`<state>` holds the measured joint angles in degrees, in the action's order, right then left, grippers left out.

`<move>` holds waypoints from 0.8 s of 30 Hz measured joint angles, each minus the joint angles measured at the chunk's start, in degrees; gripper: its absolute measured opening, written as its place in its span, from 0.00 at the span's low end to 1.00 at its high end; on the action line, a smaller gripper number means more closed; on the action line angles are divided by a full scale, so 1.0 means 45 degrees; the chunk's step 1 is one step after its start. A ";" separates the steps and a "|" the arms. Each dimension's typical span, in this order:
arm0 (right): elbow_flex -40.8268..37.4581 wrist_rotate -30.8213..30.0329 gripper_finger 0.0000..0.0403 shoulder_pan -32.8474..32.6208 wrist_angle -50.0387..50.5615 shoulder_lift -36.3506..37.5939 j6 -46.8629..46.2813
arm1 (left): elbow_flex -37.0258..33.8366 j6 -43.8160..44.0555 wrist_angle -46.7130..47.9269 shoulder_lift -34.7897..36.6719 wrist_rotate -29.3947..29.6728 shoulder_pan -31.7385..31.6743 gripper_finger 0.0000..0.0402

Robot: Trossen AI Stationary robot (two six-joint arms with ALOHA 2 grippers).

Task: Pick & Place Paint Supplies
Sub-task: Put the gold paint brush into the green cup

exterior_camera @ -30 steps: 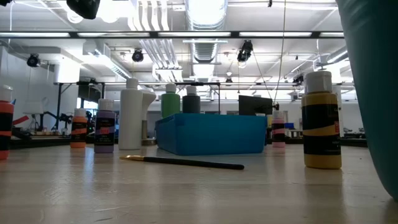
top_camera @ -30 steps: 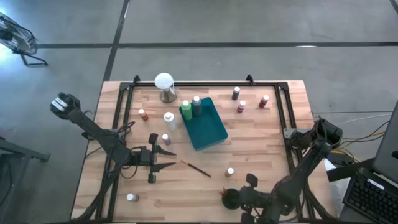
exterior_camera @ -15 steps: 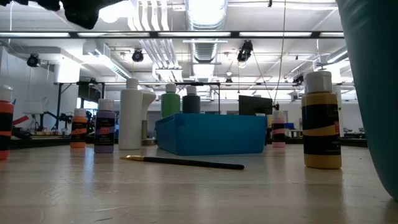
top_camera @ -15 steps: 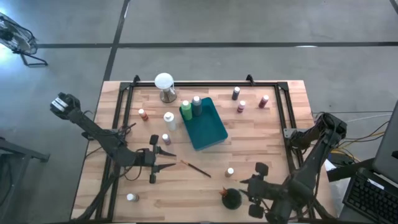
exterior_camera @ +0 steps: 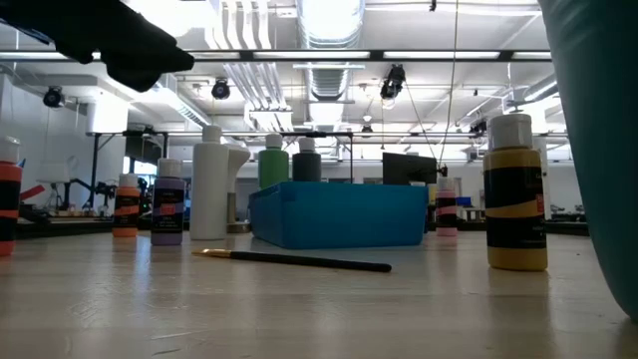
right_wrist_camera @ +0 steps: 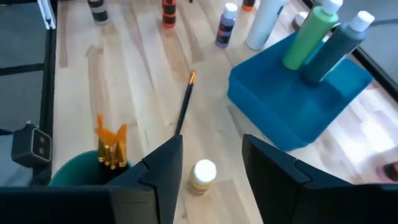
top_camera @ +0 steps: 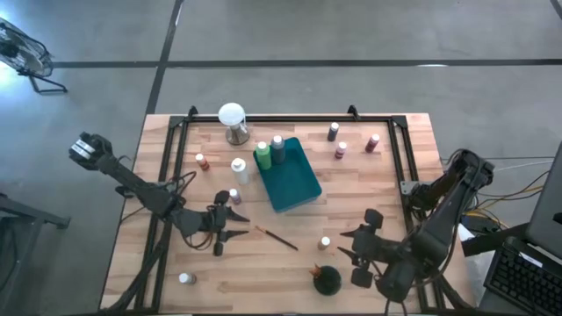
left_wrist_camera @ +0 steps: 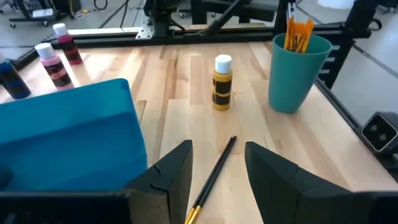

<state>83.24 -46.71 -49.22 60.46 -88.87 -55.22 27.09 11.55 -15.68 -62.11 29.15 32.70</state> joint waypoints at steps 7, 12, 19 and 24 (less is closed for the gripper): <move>0.0000 0.0001 0.40 0.0406 0.0662 0.0490 0.0207 | 0.0000 -0.0321 -0.0031 0.0000 -0.0246 -0.0009 0.38; 0.0000 0.0008 0.35 0.0612 0.0982 0.0667 0.0371 | 0.0012 -0.0765 0.0098 -0.0185 -0.0601 -0.0049 0.38; 0.0000 0.0008 0.32 0.0847 0.1068 0.0784 0.0660 | 0.2532 -0.0787 0.4967 -0.1718 -0.1163 -0.0833 0.38; -0.0008 0.0015 0.35 0.0833 0.1191 0.0784 0.0660 | 0.4493 -0.1594 0.7468 -0.3355 -0.1874 -0.1317 0.38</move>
<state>83.21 -46.64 -45.47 65.82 -85.34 -52.25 47.31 4.38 17.92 -77.20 20.72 26.78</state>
